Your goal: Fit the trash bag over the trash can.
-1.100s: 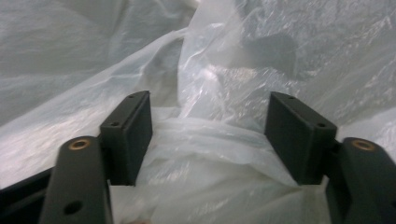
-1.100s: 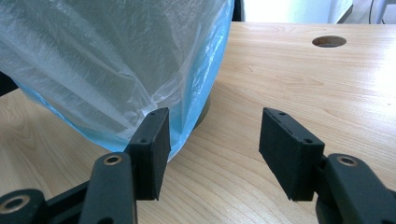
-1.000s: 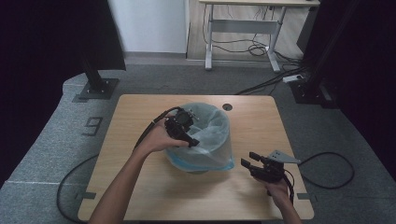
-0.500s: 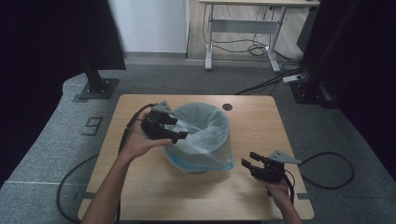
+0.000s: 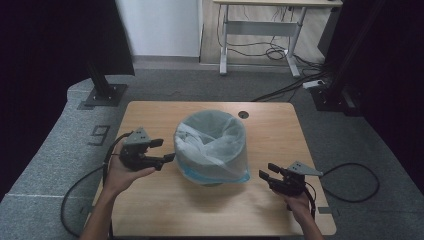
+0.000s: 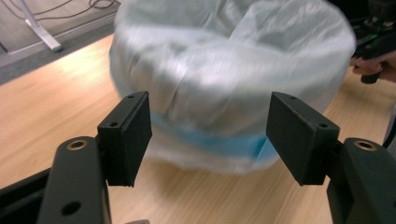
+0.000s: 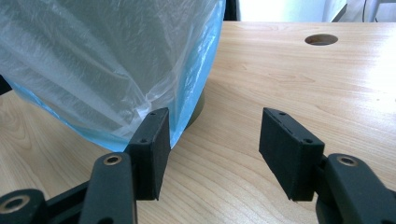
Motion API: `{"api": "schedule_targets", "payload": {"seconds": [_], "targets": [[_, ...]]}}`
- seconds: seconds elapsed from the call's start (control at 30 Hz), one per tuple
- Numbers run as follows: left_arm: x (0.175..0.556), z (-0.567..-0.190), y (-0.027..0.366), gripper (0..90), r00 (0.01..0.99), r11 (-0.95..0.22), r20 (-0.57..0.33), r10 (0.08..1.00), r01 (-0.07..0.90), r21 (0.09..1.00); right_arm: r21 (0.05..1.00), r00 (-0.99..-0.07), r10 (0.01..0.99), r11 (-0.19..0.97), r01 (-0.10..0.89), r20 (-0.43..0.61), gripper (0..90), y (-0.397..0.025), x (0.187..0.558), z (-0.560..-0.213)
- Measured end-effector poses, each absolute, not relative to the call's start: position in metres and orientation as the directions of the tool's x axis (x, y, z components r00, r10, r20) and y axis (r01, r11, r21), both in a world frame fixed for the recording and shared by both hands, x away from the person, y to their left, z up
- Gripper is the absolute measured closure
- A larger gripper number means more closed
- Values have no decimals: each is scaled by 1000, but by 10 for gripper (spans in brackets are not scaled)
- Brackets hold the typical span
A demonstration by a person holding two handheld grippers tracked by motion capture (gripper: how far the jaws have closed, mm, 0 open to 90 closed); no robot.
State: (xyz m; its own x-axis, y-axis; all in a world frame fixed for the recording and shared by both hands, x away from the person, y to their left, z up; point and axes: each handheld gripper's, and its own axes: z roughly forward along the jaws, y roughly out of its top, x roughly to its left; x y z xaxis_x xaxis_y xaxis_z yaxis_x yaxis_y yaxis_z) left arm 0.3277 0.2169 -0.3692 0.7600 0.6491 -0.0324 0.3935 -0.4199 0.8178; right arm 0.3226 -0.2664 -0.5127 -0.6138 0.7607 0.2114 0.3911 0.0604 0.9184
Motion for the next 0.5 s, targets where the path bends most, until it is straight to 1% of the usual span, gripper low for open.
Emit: {"api": "schedule_targets", "payload": {"seconds": [0.23,0.5], "targets": [[319,-391,237,303,742,-424,-33,670,419,803,917,-616,761,74,393,203,421,-264,323,-514],[320,-401,242,298,734,-407,-57,676,437,802,917,-613,765,75,391,199,417,-263,323,-514]]}}
